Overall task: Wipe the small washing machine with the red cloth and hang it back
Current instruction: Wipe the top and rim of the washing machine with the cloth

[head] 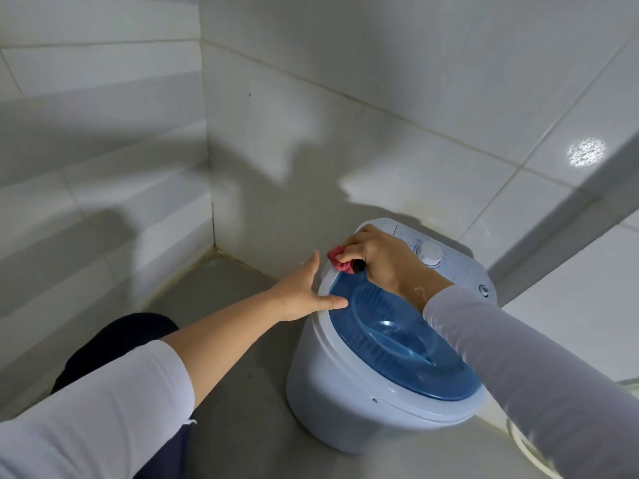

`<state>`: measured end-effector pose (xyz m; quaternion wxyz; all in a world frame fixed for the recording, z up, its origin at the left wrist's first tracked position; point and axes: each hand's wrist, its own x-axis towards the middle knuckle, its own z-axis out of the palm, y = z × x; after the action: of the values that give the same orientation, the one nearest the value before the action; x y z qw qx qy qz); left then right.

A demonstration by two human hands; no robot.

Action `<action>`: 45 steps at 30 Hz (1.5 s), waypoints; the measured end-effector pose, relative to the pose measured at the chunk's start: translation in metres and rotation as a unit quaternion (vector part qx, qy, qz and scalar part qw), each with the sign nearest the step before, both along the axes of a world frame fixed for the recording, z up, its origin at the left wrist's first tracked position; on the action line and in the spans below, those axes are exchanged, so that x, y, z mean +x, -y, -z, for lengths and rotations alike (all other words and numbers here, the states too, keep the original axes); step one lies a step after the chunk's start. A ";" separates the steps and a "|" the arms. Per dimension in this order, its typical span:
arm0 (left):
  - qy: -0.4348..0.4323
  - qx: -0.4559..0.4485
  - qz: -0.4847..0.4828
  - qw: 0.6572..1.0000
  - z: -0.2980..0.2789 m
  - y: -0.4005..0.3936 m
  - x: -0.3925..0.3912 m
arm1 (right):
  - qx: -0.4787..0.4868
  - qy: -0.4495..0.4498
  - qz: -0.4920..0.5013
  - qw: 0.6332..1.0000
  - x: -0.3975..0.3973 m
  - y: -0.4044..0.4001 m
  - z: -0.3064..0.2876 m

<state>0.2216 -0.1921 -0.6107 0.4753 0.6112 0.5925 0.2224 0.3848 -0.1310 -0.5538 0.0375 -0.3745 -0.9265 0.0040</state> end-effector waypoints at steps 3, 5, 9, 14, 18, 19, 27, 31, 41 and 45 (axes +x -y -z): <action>0.010 -0.008 -0.001 1.000 0.003 0.000 -0.001 | 0.009 0.030 0.034 0.999 0.001 -0.011 -0.004; 0.016 -0.013 -0.001 1.000 0.004 0.000 -0.001 | 0.023 0.041 0.050 0.998 0.001 -0.020 -0.005; 0.012 -0.007 0.004 1.000 0.004 -0.001 -0.003 | 0.054 0.081 0.091 0.991 0.000 -0.035 -0.008; -0.017 -0.004 0.022 1.000 0.006 -0.003 -0.003 | 0.048 0.085 0.138 0.986 -0.007 -0.046 -0.014; -0.041 0.019 0.054 0.998 -0.005 -0.008 -0.003 | -0.009 -0.074 0.247 0.966 -0.007 -0.055 -0.034; -0.035 0.025 0.056 0.998 -0.009 -0.011 -0.002 | -0.018 -0.104 0.266 0.958 -0.005 -0.054 -0.039; -0.065 0.080 0.088 0.991 -0.023 -0.044 0.014 | -0.008 0.008 0.169 0.986 0.008 -0.018 -0.022; -0.072 0.079 0.107 0.989 -0.021 -0.048 0.015 | 0.034 0.087 0.170 0.981 0.014 -0.019 -0.008; -0.063 0.061 0.113 0.990 -0.016 -0.048 0.015 | 0.091 0.102 0.223 0.965 0.007 -0.065 -0.009; -0.070 0.066 0.119 0.988 -0.010 -0.052 0.013 | 0.046 0.055 0.290 0.954 0.014 -0.080 -0.017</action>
<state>0.2350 -0.1402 -0.6003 0.4142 0.7215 0.5315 0.1594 0.3988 -0.0512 -0.5369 0.0036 -0.6247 -0.7777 -0.0701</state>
